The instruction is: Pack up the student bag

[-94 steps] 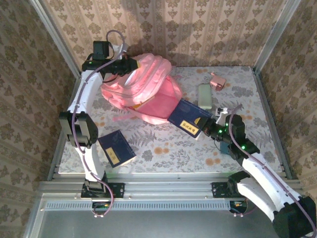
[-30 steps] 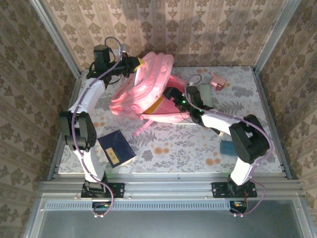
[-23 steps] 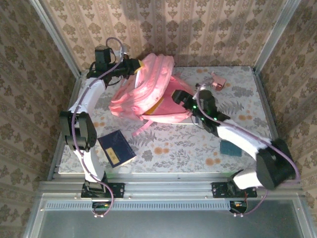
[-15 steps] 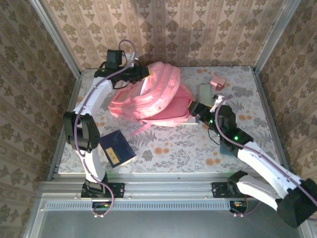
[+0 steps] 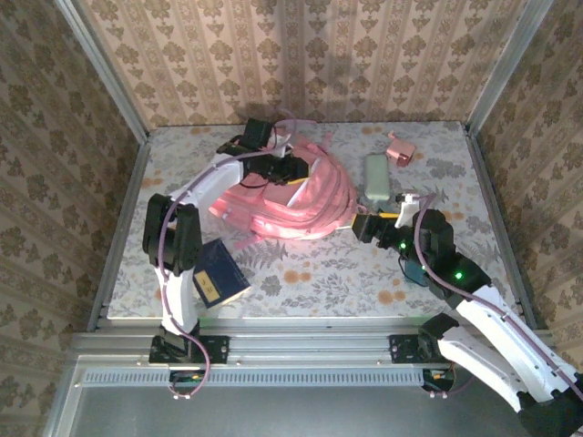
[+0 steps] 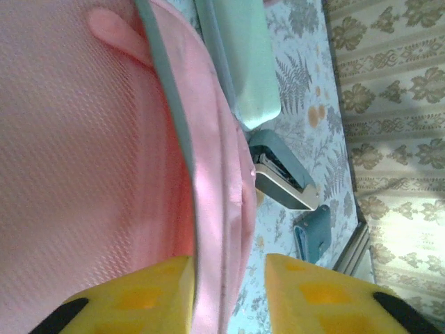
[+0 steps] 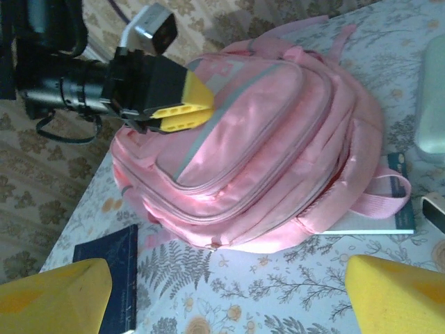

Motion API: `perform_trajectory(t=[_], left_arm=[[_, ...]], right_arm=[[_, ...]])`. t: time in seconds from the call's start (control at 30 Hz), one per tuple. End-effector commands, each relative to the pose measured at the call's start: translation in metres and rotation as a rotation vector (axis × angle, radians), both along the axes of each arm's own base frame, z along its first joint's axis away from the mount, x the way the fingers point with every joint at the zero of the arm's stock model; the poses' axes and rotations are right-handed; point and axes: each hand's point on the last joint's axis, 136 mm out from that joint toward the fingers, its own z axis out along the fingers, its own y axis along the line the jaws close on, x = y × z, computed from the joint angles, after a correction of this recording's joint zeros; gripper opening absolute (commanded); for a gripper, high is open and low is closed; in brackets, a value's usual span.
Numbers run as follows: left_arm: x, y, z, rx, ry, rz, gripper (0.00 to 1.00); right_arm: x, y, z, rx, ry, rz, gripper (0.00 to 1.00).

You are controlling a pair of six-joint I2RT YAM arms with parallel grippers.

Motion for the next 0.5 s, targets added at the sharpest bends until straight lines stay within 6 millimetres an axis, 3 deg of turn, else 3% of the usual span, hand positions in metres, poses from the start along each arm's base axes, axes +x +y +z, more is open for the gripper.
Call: perform_trajectory(t=[0.0,0.07,0.1,0.2,0.3,0.47], left_arm=[[0.0,0.015,0.036,0.007,-0.099,0.044,0.46],[-0.01,0.027,0.059,-0.008,-0.133,0.061,0.52],[-0.009,0.043,0.067,-0.011,-0.143,0.095,0.55],[-0.023,0.086,0.073,0.022,-0.155,0.229,0.6],[-0.047,0.139,0.037,0.119,-0.005,0.404,0.63],[-0.105,0.236,-0.029,0.286,0.245,0.71,0.65]], right_arm=[[-0.007,0.01,0.008,0.003,-0.026,0.079,0.89],[-0.008,0.011,0.007,-0.008,-0.018,0.093,0.89],[-0.01,0.013,0.007,-0.009,-0.016,0.108,0.89],[-0.016,0.023,0.005,0.004,-0.015,0.167,0.88],[-0.022,0.035,-0.001,0.001,-0.012,0.226,0.88],[-0.023,0.052,-0.012,0.009,0.001,0.284,0.88]])
